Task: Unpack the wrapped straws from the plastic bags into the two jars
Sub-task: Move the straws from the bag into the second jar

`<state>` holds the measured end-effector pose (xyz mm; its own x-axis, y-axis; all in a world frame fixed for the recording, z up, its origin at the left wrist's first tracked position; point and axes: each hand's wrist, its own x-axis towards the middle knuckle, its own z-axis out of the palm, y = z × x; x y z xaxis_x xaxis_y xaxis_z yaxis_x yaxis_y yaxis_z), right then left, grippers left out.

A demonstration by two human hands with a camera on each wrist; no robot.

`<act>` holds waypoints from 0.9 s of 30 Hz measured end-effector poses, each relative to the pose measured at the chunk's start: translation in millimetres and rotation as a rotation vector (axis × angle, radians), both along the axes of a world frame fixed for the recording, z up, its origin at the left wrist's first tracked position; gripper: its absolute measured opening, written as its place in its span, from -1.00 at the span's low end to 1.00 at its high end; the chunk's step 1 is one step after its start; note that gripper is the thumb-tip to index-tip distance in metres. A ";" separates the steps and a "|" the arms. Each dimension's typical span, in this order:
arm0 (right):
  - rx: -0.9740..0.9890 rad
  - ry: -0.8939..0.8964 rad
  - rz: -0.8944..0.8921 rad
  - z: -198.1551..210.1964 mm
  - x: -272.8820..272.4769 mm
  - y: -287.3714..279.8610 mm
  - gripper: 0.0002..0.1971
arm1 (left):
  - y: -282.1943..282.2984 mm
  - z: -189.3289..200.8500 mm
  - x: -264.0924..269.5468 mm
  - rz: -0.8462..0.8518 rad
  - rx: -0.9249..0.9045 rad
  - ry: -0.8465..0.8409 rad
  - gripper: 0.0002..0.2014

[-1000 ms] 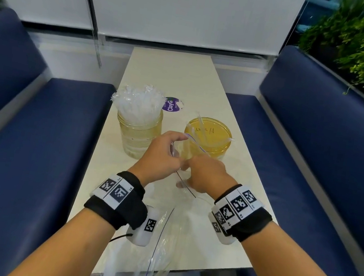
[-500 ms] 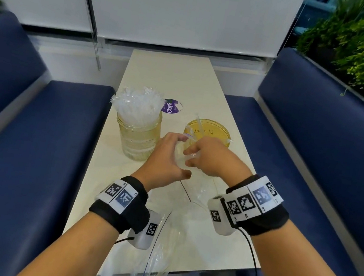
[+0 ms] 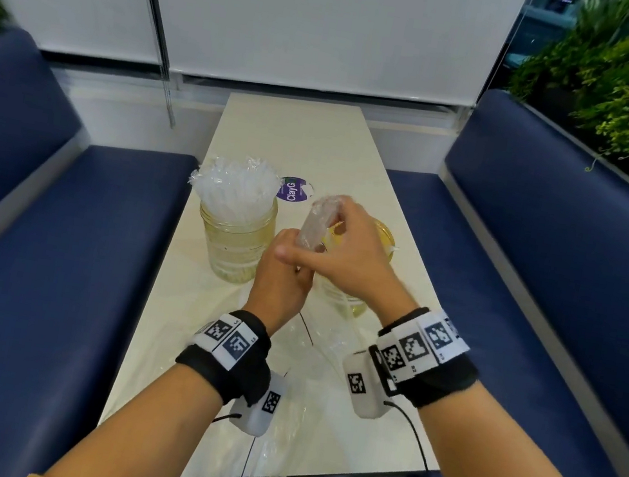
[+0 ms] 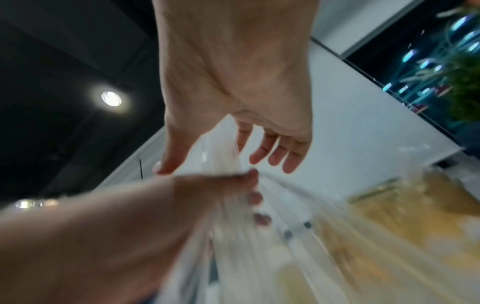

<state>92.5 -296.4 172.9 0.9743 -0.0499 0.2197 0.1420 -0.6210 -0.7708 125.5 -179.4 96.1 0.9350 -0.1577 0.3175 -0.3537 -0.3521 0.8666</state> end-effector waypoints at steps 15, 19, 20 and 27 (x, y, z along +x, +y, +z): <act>0.339 -0.338 0.034 0.0 18.2 24.4 -0.74 | 12.8 -3.2 -3.9 -0.024 0.014 0.149 -0.45; 0.439 -0.463 0.058 51.2 26.2 14.3 -0.79 | 14.5 -7.1 -5.8 -0.023 -0.019 0.153 -0.50; 0.453 -0.506 0.041 65.0 30.9 8.3 -0.78 | 15.4 -7.7 -5.5 -0.026 -0.030 0.141 -0.50; 0.422 -0.628 -0.050 87.4 76.9 -39.2 -0.79 | 19.8 -4.9 -3.8 -0.044 -0.037 0.141 -0.51</act>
<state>169.4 -335.6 260.3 0.6667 -0.2938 0.6850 0.6123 -0.3081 -0.7281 121.7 -159.6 91.2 0.9633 -0.1898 0.1899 -0.2418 -0.3059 0.9208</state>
